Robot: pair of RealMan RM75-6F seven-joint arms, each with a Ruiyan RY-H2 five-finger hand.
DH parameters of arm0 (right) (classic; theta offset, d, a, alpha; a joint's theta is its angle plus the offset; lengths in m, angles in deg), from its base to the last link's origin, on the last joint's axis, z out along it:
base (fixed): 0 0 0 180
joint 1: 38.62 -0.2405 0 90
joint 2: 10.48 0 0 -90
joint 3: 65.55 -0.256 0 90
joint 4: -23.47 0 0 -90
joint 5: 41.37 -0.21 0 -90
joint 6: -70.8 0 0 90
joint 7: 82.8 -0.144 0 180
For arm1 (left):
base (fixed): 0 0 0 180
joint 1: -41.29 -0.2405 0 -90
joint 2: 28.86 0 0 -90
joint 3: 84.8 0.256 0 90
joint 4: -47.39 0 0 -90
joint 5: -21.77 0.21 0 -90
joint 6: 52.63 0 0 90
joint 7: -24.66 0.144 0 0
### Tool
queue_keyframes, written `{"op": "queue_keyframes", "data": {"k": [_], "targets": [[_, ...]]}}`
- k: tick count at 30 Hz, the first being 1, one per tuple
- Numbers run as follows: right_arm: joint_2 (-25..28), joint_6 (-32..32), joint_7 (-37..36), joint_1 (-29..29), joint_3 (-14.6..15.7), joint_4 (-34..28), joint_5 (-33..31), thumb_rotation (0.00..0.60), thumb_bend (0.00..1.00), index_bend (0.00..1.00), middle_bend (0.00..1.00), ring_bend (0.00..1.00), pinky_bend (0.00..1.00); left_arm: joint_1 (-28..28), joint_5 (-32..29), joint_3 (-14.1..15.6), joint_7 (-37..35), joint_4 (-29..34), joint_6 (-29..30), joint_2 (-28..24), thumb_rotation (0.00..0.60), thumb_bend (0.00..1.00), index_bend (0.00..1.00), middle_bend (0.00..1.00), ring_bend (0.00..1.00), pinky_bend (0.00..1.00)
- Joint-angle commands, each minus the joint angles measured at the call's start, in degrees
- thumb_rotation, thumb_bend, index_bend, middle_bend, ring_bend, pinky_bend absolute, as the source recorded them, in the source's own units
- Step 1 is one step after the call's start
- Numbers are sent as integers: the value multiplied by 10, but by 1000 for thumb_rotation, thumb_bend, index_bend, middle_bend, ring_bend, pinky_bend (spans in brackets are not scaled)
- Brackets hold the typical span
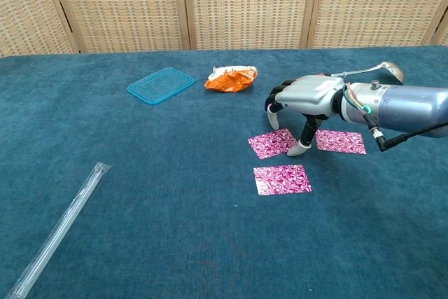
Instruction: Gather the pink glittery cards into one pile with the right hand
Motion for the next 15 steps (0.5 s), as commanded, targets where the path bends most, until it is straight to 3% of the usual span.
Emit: {"op": "queue_keyframes", "data": {"k": [1,15], "targets": [[0,-1,-1,0,1,-2,1,600,208,365,165,0,0,0,1,0,0,0,0,0,600,46,0,0,0,0],[-4,-6,-3,2,4,-1,5,600,235,401,184,0,0,0,0,1,-2,-4,-1,1,600,46,0,0,0,0]]}}
